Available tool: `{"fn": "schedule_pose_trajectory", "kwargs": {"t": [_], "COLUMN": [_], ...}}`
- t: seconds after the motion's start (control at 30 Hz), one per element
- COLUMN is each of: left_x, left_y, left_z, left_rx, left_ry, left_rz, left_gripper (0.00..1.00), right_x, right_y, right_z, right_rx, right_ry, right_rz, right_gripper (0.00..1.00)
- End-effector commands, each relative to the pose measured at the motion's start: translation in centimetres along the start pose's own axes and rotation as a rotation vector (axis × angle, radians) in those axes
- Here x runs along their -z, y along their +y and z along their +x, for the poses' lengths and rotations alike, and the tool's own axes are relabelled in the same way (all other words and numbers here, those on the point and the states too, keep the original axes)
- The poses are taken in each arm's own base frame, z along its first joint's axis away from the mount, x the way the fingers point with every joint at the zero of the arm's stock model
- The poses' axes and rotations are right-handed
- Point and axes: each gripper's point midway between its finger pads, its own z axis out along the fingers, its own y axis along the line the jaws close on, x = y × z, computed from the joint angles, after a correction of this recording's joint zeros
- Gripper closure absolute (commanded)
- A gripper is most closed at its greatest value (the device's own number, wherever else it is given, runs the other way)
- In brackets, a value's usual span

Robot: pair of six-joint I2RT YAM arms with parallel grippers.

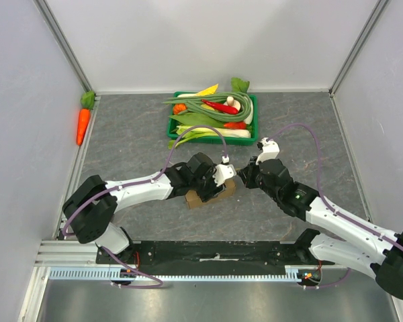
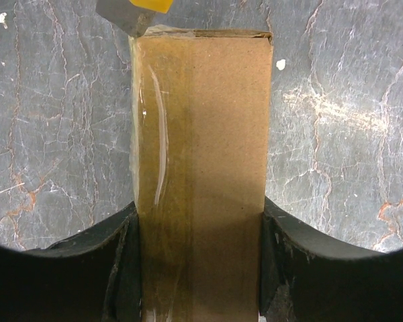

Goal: Unpack the express box

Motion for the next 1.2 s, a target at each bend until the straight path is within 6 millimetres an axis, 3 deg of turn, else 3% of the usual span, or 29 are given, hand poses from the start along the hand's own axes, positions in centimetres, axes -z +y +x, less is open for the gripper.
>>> {"fn": "schedule_pose_trajectory", "kwargs": {"t": [0.0, 0.4, 0.8, 1.03, 1.17], "left_x": [-0.8, -0.7, -0.7, -0.6, -0.6], "left_y": [1.8, 3.4, 3.4, 3.4, 2.4], "left_z": [5.8, 6.0, 6.2, 5.9, 5.0], "left_rx": [0.074, 0.122, 0.127, 0.127, 0.106], "left_ry": [0.196, 0.222, 0.225, 0.215, 0.181], "left_rz": [-0.103, -0.139, -0.141, -0.136, -0.084], "left_gripper": [0.77, 0.81, 0.84, 0.83, 0.77], "right_x": [2.0, 3.0, 3.7, 4.2, 4.7], "right_y": [-1.0, -1.0, -1.2, -0.8, -0.8], "right_z": [6.1, 6.8, 6.8, 4.8, 2.0], "right_rx": [0.064, 0.049, 0.046, 0.035, 0.011], "right_ry": [0.271, 0.303, 0.306, 0.247, 0.134], "right_rz": [-0.007, -0.021, -0.022, -0.023, -0.001], "right_gripper": [1.00, 1.00, 1.00, 1.00, 1.00]}}
